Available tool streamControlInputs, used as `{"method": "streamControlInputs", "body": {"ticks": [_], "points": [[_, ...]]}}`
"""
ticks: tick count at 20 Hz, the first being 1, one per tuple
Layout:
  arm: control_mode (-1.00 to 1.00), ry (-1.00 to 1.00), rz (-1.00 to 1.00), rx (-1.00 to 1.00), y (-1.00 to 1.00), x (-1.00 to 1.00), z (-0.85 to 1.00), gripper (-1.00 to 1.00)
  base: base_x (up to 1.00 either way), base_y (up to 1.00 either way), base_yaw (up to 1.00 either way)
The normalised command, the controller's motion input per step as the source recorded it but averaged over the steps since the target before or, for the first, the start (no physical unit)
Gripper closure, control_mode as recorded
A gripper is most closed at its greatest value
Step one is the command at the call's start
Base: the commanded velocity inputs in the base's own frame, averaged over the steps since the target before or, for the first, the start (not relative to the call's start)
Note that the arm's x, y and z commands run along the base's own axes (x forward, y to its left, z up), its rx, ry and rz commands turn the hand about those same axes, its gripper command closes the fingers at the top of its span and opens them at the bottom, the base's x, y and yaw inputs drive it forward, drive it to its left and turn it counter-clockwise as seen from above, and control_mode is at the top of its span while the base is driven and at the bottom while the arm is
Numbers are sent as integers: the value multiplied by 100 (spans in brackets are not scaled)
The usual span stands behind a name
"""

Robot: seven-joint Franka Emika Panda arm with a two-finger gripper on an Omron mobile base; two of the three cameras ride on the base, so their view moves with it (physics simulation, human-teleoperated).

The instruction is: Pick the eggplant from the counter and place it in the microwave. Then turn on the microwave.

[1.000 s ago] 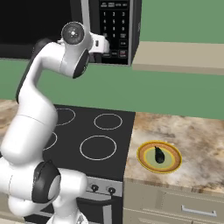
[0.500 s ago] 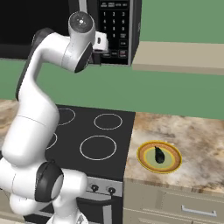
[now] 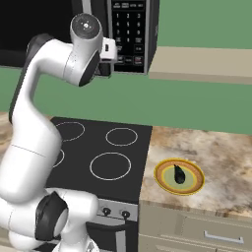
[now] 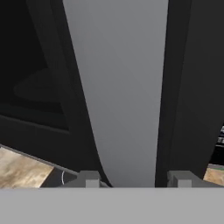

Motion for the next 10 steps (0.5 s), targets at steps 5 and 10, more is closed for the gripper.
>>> {"method": "streamControlInputs", "body": {"ticks": [5, 10], "points": [[-100, -1, 0, 0, 24, -47, 22, 100, 0, 0, 0], [-100, -3, 0, 0, 26, -47, 24, 100, 0, 0, 0]]}}
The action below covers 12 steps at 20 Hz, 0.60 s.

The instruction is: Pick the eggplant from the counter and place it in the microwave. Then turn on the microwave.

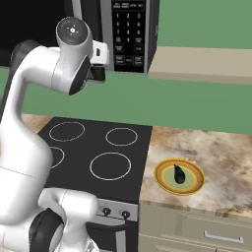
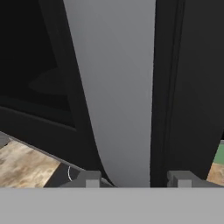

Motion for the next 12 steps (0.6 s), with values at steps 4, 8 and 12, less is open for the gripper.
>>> {"method": "streamControlInputs", "body": {"ticks": [4, 8, 12], "points": [[-100, -8, 0, 0, 26, -49, 25, 100, 0, 0, 0], [-100, -12, 0, -2, 26, -51, 24, 100, 0, 0, 0], [-100, -9, 0, -4, 27, -50, 25, 100, 0, 0, 0]]}}
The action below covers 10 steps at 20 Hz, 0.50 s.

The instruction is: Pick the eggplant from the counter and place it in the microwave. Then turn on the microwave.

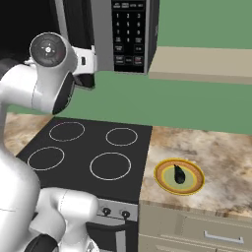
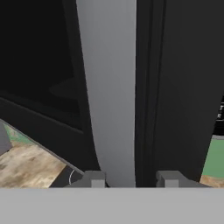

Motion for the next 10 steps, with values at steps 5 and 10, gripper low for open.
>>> {"method": "streamControlInputs", "body": {"ticks": [5, 10], "points": [[-100, -2, -2, -5, 29, -49, 26, 100, 0, 0, 0], [-100, 0, -4, -7, 31, -48, 25, 100, 0, 0, 0]]}}
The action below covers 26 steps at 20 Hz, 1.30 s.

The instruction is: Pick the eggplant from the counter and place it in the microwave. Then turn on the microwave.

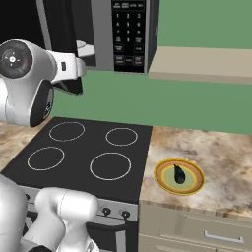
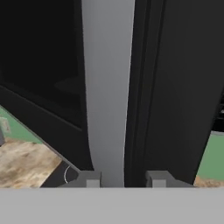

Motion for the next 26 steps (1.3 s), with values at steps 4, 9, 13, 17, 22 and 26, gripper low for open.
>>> {"method": "streamControlInputs", "body": {"ticks": [4, 9, 13, 17, 22, 26], "points": [[-100, 0, -7, -8, 34, -46, 25, 100, 0, 0, 0], [-100, 0, -7, -8, 36, -47, 23, 100, 0, 0, 0], [-100, 0, -7, -9, 40, -46, 22, 100, 0, 0, 0], [-100, 0, -7, -9, 42, -46, 21, 100, 0, 0, 0], [-100, 0, -6, -10, 46, -43, 19, 100, 0, 0, 0], [-100, -1, -6, -10, 49, -39, 18, 100, 0, 0, 0]]}}
